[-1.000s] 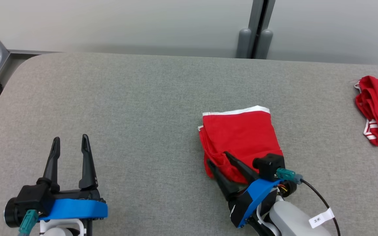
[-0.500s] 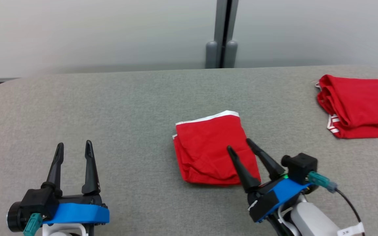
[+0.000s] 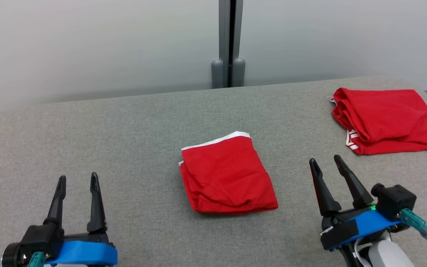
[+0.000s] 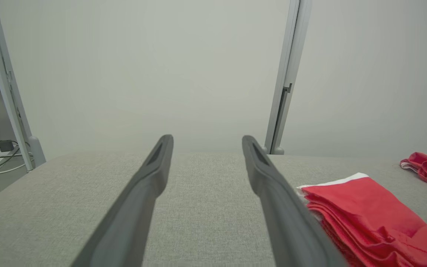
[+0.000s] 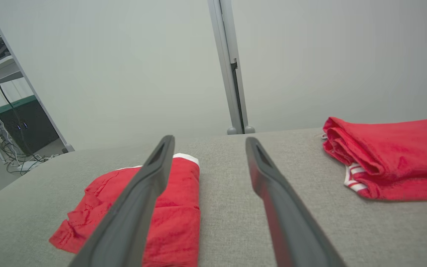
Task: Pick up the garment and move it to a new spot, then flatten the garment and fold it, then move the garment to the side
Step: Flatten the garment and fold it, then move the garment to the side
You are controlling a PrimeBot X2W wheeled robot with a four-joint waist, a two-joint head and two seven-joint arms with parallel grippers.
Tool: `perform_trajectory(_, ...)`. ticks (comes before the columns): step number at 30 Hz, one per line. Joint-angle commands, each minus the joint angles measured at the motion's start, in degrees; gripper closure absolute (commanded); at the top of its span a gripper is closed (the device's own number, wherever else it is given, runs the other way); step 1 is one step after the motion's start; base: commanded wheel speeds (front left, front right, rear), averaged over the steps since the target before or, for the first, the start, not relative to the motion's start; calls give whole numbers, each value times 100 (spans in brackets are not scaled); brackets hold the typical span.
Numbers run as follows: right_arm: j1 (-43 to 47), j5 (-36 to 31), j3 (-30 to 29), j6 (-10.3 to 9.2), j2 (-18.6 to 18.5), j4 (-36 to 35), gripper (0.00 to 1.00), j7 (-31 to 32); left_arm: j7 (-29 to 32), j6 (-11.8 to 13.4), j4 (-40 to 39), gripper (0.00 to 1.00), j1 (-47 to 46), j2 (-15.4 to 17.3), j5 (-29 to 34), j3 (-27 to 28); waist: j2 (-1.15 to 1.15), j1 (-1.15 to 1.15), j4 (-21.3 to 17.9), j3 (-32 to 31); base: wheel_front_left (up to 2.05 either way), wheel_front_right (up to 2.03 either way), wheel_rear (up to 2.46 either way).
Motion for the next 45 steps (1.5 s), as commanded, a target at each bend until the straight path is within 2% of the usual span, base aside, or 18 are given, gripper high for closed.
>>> perform_trajectory(1,141,-124,-92,3,15,-66,0,-26,-24,40,10,0,106,24,54,53,0,0,-17,-34,0,0,0)
perform_trajectory(15,725,-574,-775,3,316,-284,0,109,-24,119,23,0,519,59,124,55,0,0,108,-165,0,0,0)
perform_trajectory(34,851,-931,-941,3,457,-318,0,318,-24,146,39,0,467,94,99,12,0,0,220,-254,0,0,0)
perform_trajectory(40,481,-987,-912,3,407,-254,0,417,-24,105,83,0,332,132,39,21,0,0,276,-200,0,0,0)
perform_trajectory(45,-166,-1119,-653,3,339,-63,0,569,-24,86,65,0,188,129,33,0,0,0,369,-62,0,0,0)
